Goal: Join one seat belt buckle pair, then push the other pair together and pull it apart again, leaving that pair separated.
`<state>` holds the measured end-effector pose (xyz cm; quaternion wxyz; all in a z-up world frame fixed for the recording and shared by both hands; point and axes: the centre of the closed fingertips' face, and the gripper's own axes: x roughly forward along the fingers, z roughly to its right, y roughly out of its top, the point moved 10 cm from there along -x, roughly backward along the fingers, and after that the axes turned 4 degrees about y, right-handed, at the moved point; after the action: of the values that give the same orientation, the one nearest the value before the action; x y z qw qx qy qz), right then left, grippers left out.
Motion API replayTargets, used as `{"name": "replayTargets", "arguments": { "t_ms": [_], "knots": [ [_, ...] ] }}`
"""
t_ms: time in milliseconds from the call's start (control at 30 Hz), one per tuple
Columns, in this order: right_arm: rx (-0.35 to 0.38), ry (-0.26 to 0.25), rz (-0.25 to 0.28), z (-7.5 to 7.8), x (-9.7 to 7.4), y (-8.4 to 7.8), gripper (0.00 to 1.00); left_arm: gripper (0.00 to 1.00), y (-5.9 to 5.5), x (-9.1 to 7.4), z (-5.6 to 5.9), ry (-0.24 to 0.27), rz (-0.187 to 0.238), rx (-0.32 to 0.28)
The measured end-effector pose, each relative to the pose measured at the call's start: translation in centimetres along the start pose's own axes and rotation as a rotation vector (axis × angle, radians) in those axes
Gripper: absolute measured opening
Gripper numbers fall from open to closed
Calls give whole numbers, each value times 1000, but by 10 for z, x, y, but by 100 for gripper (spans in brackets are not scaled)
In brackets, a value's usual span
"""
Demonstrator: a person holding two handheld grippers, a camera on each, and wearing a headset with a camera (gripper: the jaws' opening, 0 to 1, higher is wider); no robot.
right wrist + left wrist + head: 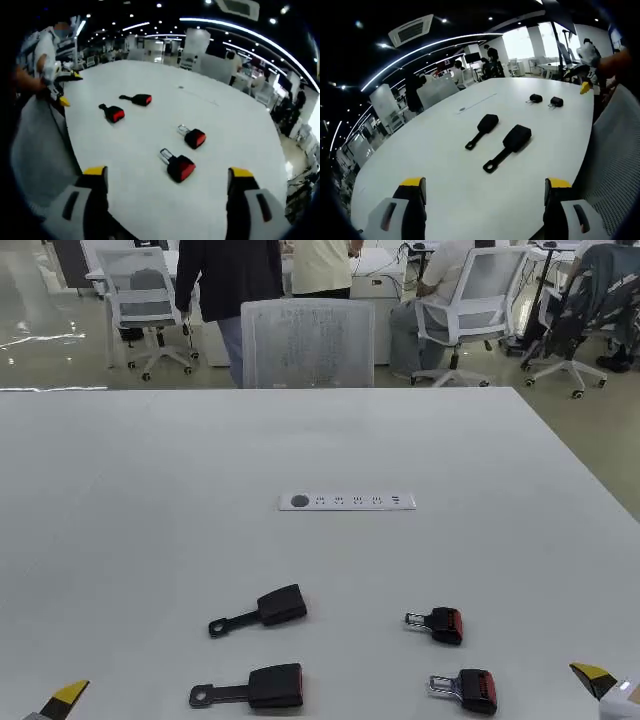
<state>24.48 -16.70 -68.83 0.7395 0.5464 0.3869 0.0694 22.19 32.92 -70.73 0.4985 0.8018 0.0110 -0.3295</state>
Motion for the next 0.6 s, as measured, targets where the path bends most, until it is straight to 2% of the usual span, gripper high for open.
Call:
{"name": "replayTargets", "arguments": {
  "t_ms": [67,167,433,600],
  "knots": [
    [-28,-11,1,-1,-1,2,100,100,0,0,0,2,5,-1],
    [-61,17,23,-5,-2,7,100,100,1,-1,-1,6,9,-5],
    [-15,-6,110,-3,-6,11,100,100,1,0,-1,5,12,-5],
    [-7,-15,109,0,-9,7,100,100,1,-1,-1,5,14,-6]
  ]
}}
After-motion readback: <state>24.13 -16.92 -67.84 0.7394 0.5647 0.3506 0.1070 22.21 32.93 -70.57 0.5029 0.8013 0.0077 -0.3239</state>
